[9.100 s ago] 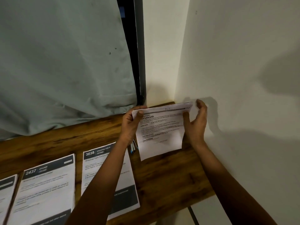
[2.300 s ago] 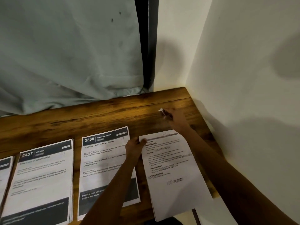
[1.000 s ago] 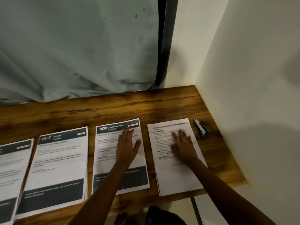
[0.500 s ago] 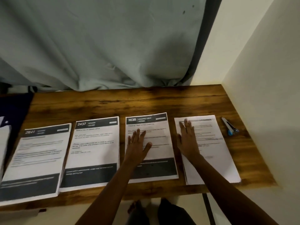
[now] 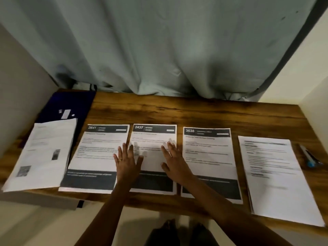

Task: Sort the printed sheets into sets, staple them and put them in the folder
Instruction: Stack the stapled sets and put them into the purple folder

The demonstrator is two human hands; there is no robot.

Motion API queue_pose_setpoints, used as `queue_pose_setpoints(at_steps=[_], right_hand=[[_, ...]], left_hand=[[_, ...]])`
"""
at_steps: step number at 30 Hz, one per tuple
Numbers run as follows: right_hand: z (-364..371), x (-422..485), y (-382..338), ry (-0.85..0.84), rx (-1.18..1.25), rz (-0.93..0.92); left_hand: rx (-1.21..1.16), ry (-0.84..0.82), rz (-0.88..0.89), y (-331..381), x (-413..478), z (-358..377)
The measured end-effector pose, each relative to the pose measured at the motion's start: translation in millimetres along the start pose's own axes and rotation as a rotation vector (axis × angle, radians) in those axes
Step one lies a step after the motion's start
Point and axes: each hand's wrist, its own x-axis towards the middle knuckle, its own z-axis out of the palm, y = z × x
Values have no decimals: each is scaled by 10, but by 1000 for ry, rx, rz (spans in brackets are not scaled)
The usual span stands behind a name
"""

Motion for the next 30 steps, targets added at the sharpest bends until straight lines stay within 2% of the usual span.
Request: queue_pose_setpoints(at_steps=[5,9,14,19,23,27,30], right_hand=[[290,93,-220,-102,-105,-104],[395,91,-276,-138,-131,-88],[420,113,-343,-104,-99,-35],[389,351,-806,2,146,-51],[334,684,-1300,-137,507,55],[309,960,-1596,-215,574,187],[314,1114,-1726,-226,584,318]], left_hand=[[1,-43,-122,-425,-42,-58],[-17,-84,-134,-625,-88,-58],[-78,-118,-126,-749,-149,-65],[-143,-14,-142,-922,-90,-134],[-102,26,-237,-1189,16,-282],[-75,-25,-331,-1397,81,-371],[-53,-71,-321,-1503,81,-366]])
